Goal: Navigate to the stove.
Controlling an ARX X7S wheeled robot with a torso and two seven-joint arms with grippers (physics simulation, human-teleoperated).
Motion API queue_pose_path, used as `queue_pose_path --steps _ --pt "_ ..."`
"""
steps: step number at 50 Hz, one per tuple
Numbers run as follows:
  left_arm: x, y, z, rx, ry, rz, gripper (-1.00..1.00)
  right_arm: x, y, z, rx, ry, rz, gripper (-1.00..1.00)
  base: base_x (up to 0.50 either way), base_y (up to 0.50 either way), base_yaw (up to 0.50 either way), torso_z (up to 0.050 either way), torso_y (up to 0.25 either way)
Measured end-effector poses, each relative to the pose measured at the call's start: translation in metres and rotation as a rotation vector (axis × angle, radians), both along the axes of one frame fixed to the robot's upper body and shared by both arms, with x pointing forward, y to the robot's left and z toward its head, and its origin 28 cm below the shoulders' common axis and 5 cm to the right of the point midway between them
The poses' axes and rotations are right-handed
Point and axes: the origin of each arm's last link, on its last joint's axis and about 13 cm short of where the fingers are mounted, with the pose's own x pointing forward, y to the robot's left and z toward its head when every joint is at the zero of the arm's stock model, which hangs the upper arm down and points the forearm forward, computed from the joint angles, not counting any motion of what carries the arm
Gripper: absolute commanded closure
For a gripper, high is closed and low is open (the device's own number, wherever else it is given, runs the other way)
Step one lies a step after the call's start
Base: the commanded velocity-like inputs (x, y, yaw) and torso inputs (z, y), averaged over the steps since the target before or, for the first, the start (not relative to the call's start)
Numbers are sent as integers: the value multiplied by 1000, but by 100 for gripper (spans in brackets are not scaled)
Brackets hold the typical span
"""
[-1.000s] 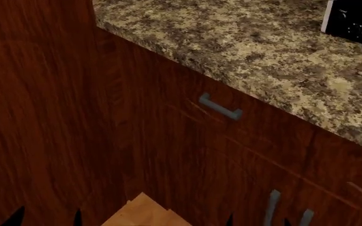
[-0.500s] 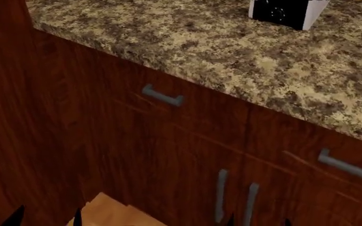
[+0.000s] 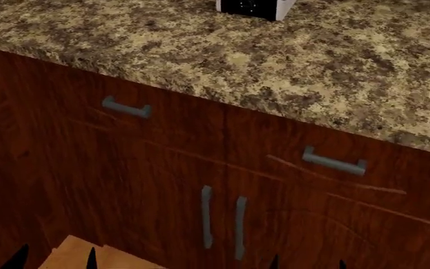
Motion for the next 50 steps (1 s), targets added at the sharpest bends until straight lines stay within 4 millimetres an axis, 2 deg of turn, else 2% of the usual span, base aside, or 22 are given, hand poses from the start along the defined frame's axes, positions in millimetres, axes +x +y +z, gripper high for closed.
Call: queue_pose_path --steps 50 --pt "-1 0 1 2 -1 -2 -100 0 1 1 4 -8 9 -100 -25 122 -500 0 0"
